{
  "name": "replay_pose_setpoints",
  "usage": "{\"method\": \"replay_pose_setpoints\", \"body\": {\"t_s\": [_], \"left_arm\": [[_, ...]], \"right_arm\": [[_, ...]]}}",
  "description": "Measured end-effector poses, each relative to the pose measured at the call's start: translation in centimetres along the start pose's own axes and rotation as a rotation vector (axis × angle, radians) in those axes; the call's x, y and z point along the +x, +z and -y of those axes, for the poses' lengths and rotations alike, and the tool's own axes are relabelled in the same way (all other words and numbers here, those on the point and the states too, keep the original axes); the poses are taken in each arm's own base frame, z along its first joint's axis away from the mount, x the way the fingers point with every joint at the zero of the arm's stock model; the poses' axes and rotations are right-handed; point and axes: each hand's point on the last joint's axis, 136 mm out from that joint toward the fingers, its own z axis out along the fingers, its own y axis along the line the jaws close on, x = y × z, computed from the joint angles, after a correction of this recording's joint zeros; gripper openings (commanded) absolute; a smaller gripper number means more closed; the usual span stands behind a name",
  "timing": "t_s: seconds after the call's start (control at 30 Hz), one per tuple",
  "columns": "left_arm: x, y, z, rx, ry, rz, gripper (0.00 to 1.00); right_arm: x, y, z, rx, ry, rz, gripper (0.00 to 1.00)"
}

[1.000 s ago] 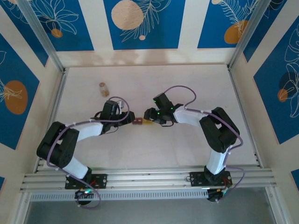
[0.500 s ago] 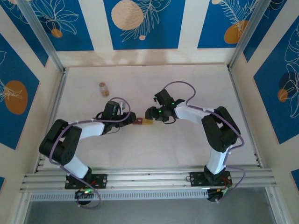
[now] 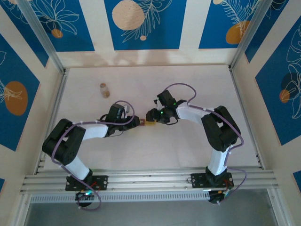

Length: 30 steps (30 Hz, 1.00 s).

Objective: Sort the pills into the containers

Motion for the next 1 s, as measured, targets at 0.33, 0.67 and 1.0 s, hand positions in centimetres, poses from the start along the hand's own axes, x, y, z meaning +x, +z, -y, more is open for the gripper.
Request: {"method": "replay_pose_setpoints", "body": {"t_s": [0.33, 0.67, 1.0], "left_arm": [[0.5, 0.3, 0.5, 0.007, 0.002, -0.010, 0.47], [0.6, 0.5, 0.2, -0.002, 0.000, -0.014, 0.47], [0.5, 0.7, 0.2, -0.006, -0.001, -0.017, 0.47]], "right_arm": [[0.1, 0.5, 1.5, -0.014, 0.001, -0.035, 0.59], [0.9, 1.2, 2.1, 0.003, -0.064, -0.082, 0.60], [0.7, 1.4, 1.5, 0.002, -0.094, -0.086, 0.60]]}}
